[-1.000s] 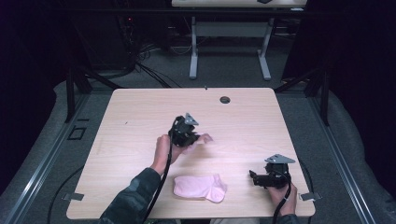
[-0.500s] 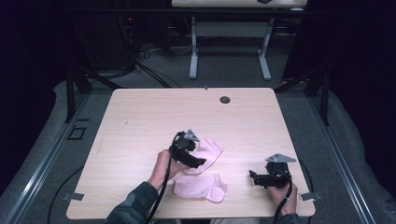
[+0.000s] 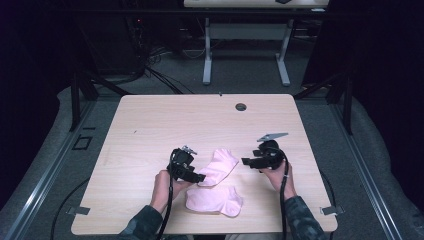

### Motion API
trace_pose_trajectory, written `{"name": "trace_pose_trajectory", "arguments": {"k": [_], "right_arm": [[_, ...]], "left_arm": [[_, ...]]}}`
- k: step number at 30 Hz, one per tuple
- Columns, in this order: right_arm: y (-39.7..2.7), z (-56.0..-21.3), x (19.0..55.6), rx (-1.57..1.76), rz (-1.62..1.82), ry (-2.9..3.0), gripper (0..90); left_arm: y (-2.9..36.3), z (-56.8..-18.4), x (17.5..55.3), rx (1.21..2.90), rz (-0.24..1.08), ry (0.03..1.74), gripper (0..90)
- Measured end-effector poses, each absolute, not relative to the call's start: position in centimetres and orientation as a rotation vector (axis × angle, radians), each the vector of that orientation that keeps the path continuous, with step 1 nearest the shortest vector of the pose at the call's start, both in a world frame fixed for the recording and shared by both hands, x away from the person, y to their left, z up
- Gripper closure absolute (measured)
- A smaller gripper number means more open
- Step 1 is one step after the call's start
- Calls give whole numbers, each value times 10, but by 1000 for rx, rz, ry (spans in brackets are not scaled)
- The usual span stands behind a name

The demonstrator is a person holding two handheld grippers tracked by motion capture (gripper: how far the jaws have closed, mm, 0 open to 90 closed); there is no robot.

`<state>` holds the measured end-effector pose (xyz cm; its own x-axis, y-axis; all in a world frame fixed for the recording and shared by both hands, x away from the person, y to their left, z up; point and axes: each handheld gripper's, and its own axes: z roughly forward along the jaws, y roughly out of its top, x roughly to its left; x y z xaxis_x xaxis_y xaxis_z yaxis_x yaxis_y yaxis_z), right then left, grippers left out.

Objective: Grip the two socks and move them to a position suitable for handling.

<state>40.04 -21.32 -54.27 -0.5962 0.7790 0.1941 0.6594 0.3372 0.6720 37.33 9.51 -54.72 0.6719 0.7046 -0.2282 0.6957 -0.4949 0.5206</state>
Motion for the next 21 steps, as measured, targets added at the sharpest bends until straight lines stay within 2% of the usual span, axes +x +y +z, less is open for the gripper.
{"name": "trace_pose_trajectory", "arguments": {"k": [6,10,11,12,13,14,15,16,21], "right_arm": [[-179,-552,427,1246,1027,2528,530],[-164,-560,430,1201,956,2568,680],[-164,-560,430,1201,956,2568,680],[-163,-562,429,1196,951,2569,752],[-163,-562,429,1196,951,2569,752],[-163,-562,428,1192,948,2563,792],[-162,-563,425,1174,929,2559,843],[-162,-564,424,1185,933,2555,858],[-163,-564,415,1220,918,2514,861]], "left_arm": [[88,-550,372,2341,24,1049,520],[83,-552,371,2375,47,1026,659],[83,-552,371,2375,47,1026,697],[81,-552,371,2403,66,1009,735],[81,-552,371,2403,66,1009,779],[80,-553,371,2416,81,995,779],[79,-554,372,2423,86,980,843],[79,-554,372,2423,86,980,870],[76,-557,375,2449,118,955,887]]}}
